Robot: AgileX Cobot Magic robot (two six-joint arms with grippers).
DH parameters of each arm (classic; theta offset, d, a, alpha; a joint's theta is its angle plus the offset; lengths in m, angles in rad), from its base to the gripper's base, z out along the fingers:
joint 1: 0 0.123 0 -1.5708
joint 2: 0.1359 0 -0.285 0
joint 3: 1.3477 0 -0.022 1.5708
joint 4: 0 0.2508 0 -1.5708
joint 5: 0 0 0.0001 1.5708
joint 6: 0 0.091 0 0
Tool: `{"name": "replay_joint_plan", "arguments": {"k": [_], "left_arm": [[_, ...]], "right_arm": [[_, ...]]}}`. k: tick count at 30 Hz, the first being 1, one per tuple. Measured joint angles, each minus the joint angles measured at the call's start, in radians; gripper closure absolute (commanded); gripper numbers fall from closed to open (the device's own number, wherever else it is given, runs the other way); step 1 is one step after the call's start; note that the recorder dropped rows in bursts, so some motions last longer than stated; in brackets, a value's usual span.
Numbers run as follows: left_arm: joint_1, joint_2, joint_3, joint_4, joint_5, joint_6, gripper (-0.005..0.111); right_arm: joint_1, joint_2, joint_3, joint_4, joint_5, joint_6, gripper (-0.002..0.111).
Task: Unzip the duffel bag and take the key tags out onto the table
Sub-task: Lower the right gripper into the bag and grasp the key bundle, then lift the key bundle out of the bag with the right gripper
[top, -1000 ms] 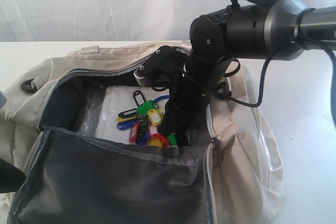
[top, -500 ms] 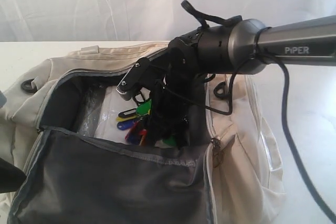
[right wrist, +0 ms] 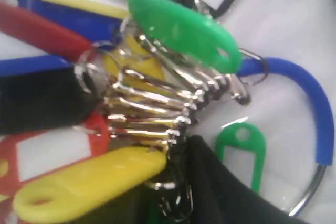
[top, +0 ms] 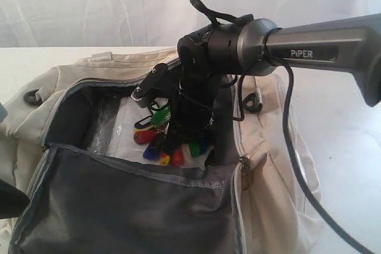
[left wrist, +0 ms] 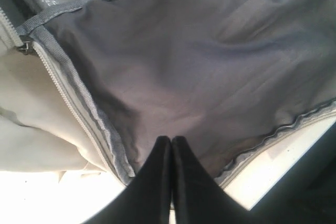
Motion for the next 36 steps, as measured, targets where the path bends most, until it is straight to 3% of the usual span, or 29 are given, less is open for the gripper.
{"name": "replay_joint_plan", "arguments": {"k": [15, 23, 36], "left_arm": [[0.000, 0.000, 0.000, 0.000, 0.000, 0.004, 0.107], [0.000, 0.000, 0.000, 0.000, 0.000, 0.004, 0.107], [0.000, 0.000, 0.000, 0.000, 0.000, 0.004, 0.107]], "right_arm": [[0.002, -0.058, -0.077, 0.104, 0.100, 0.003, 0.108], [0.002, -0.130, -0.079, 0.247, 0.146, -0.061, 0.108], [0.002, -0.207, -0.079, 0.262, 0.152, -0.112, 0.108]]}}
